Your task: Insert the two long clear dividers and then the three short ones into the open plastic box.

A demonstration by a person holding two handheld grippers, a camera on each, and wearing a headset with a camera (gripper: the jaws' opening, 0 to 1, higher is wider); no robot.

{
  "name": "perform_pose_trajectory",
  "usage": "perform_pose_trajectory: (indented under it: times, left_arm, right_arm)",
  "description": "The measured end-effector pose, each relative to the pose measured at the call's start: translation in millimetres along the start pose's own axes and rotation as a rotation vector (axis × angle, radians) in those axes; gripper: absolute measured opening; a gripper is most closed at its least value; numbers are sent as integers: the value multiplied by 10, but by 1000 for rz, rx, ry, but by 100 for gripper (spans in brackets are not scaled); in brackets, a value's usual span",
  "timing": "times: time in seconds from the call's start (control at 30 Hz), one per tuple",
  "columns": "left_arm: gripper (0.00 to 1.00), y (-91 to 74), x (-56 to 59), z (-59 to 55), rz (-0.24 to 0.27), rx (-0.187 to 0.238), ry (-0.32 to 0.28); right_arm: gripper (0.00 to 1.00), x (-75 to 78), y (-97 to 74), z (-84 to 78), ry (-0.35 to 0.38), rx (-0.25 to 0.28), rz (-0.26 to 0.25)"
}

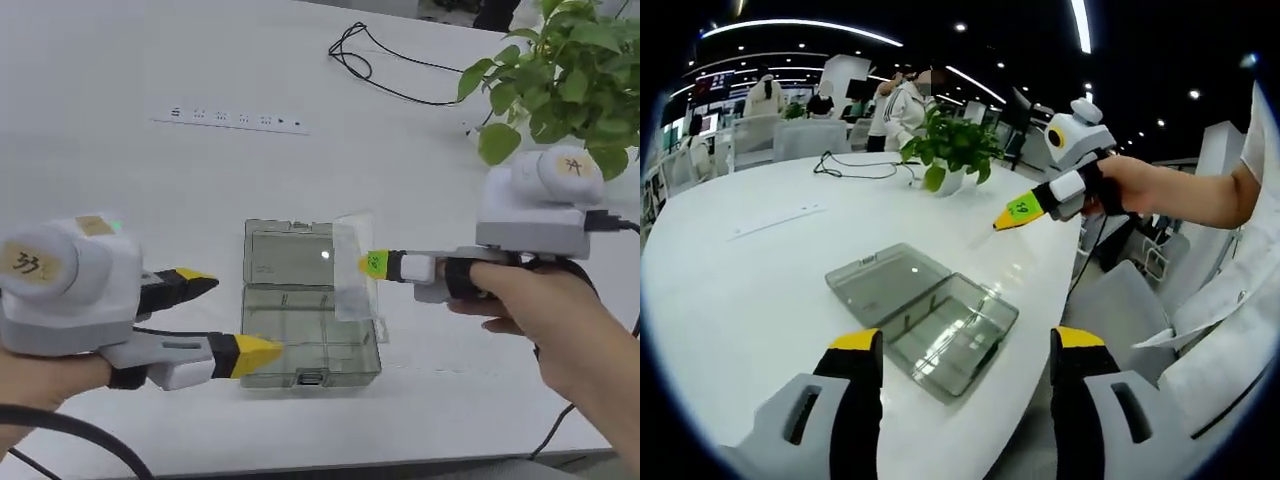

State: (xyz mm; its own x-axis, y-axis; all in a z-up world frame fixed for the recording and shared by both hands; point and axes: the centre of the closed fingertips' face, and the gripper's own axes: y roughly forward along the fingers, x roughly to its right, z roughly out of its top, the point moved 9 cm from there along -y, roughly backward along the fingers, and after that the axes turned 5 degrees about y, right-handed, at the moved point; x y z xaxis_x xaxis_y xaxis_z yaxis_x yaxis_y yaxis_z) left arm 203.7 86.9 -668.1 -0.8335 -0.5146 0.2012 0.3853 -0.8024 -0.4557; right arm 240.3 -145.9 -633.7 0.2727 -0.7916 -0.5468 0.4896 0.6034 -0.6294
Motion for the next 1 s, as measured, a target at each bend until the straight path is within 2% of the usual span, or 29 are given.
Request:
perform_pose_trajectory:
  times: [0.1,0.17,0.3,0.5,0.57,0.7,0.83,1.0]
  left_arm:
    - [75,1,-25,-42,-15,-13,25]
    - [80,6,-40,-75,-25,-22,50]
    - [86,9,-56,-119,-49,-37,68]
    - [95,20,-91,-173,-73,-47,97]
    - [97,24,-105,-189,-79,-49,102]
    - [99,41,-146,-235,-90,-55,97]
    - [99,50,-165,-242,-96,-47,92]
    - [100,62,-182,-237,-99,-39,100]
  right_arm:
    - [7,35,17,5,13,-28,-25]
    - [7,48,32,-24,30,-68,-51]
    - [7,137,105,-68,65,-124,-106]
    - [7,170,193,-113,90,-194,-169]
    - [7,236,244,-122,99,-212,-182]
    - [7,216,310,-146,120,-244,-203]
    - [7,294,434,-161,137,-277,-228]
    - [7,300,511,-227,148,-291,-259]
